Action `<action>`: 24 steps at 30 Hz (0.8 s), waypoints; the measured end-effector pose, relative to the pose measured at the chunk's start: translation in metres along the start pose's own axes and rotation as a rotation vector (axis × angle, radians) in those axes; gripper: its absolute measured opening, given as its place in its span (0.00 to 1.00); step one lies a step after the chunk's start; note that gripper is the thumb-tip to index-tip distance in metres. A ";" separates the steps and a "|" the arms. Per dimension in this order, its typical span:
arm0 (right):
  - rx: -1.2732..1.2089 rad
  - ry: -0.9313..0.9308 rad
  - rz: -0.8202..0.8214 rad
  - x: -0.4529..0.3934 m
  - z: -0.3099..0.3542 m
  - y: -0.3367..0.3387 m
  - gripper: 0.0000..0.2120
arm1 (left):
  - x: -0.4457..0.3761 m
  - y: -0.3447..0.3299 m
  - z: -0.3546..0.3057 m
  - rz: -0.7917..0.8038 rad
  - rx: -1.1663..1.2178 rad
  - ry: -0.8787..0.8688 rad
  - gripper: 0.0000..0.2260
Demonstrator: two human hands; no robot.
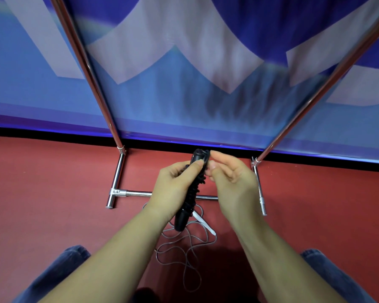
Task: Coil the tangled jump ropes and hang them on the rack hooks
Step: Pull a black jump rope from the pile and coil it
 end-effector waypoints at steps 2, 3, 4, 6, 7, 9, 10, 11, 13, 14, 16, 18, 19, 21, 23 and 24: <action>-0.054 -0.046 -0.003 -0.002 -0.001 0.001 0.10 | 0.000 0.000 0.000 0.027 -0.016 -0.026 0.08; -0.083 -0.063 -0.002 -0.002 -0.002 0.002 0.09 | 0.000 0.000 0.000 0.038 -0.031 -0.042 0.07; -0.112 -0.080 -0.002 -0.002 -0.002 0.003 0.09 | 0.000 0.000 0.001 0.051 -0.051 -0.061 0.06; -0.163 -0.114 0.004 -0.002 -0.003 0.004 0.09 | -0.002 0.001 0.003 0.077 -0.088 -0.089 0.04; -0.177 -0.129 0.007 -0.003 -0.003 0.005 0.09 | -0.002 0.001 0.004 0.087 -0.107 -0.093 0.04; -0.182 -0.151 0.009 -0.004 -0.003 0.006 0.10 | -0.003 0.002 0.006 0.096 -0.137 -0.089 0.08; -0.179 -0.161 0.010 -0.004 -0.002 0.006 0.09 | -0.003 0.003 0.007 0.094 -0.139 -0.087 0.10; -0.174 -0.169 0.012 -0.005 -0.002 0.006 0.09 | -0.003 0.003 0.007 0.091 -0.137 -0.087 0.11; -0.146 -0.178 -0.005 -0.006 -0.001 0.007 0.09 | -0.004 0.004 0.008 0.093 -0.174 -0.084 0.13; -0.132 -0.184 -0.023 -0.006 -0.001 0.007 0.10 | -0.005 0.005 0.010 0.096 -0.209 -0.081 0.15; -0.130 -0.208 -0.060 -0.006 -0.001 0.009 0.11 | -0.005 0.006 0.014 0.102 -0.257 -0.071 0.17; -0.140 -0.241 -0.071 -0.007 -0.002 0.010 0.12 | -0.003 0.005 0.013 0.106 -0.250 -0.063 0.17; -0.151 -0.260 -0.066 -0.007 -0.002 0.011 0.12 | -0.001 0.004 0.011 0.105 -0.240 -0.065 0.16; -0.179 -0.272 -0.049 -0.007 -0.002 0.011 0.10 | 0.002 0.000 0.006 0.101 -0.200 -0.064 0.13; -0.187 -0.232 -0.028 -0.003 0.003 0.011 0.08 | 0.004 -0.004 0.002 0.092 -0.192 -0.067 0.15; -0.186 -0.201 -0.011 -0.001 0.006 0.011 0.07 | 0.004 -0.005 0.001 0.088 -0.200 -0.079 0.15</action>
Point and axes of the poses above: each hand's wrist, its own x-axis away from the middle knuckle, its own y-axis out of the back of the hand, z = x × y, the point moved 5 cm from there along -x, towards the middle knuckle, and after that the axes turned 11 degrees about -y, right-handed, at the moved point
